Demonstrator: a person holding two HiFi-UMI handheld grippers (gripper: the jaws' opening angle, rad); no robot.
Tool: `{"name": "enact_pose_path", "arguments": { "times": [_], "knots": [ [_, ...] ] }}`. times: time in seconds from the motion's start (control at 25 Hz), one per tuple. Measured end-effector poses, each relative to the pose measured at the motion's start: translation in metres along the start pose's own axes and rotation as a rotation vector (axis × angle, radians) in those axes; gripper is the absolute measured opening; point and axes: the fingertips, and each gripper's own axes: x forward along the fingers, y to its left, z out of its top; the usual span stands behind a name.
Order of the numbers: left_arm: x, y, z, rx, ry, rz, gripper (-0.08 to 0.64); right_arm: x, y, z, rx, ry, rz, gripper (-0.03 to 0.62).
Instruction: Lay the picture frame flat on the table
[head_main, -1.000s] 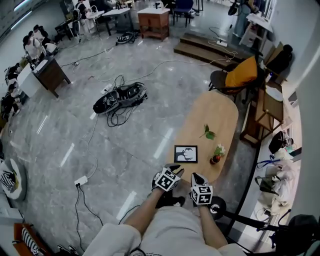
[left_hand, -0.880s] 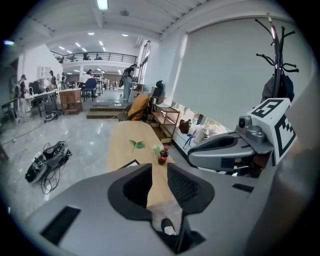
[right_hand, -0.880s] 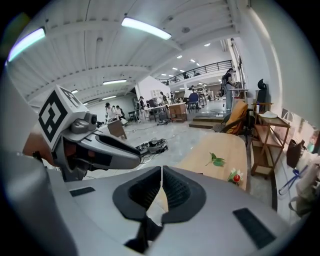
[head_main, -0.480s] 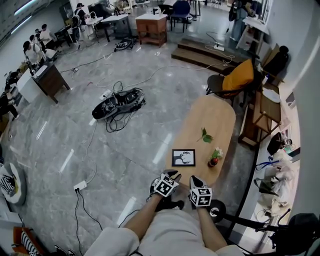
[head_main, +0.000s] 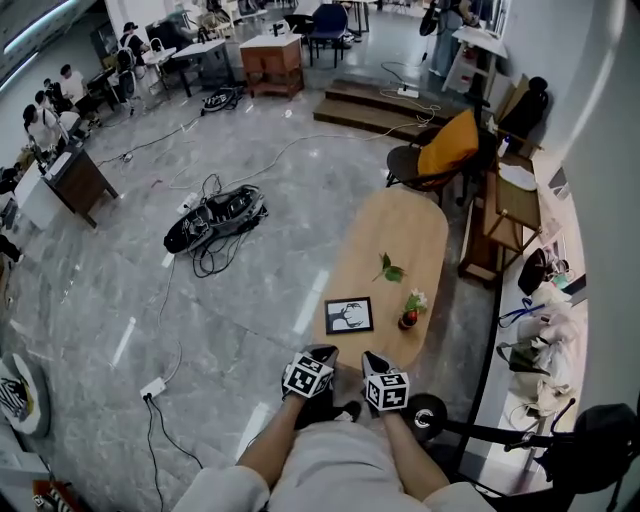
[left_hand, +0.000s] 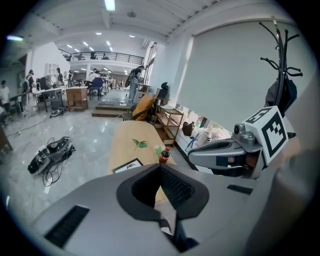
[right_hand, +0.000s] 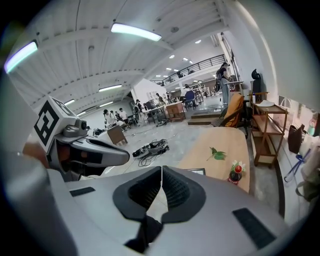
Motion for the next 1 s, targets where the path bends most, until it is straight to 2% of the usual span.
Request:
{"name": "enact_pose_path", "arguments": {
  "times": [0.4, 1.0],
  "knots": [
    [0.004, -0.002, -0.003, 0.016, 0.003, 0.009, 0.021, -0.001, -0.012, -0.007, 0.048, 0.011, -0.019, 0.035],
    [0.001, 0.013, 0.003, -0.011, -0.007, 0.030, 0.021, 0.009, -0.008, -0.001, 0.019, 0.026, -0.023, 0.034]
  ]
}}
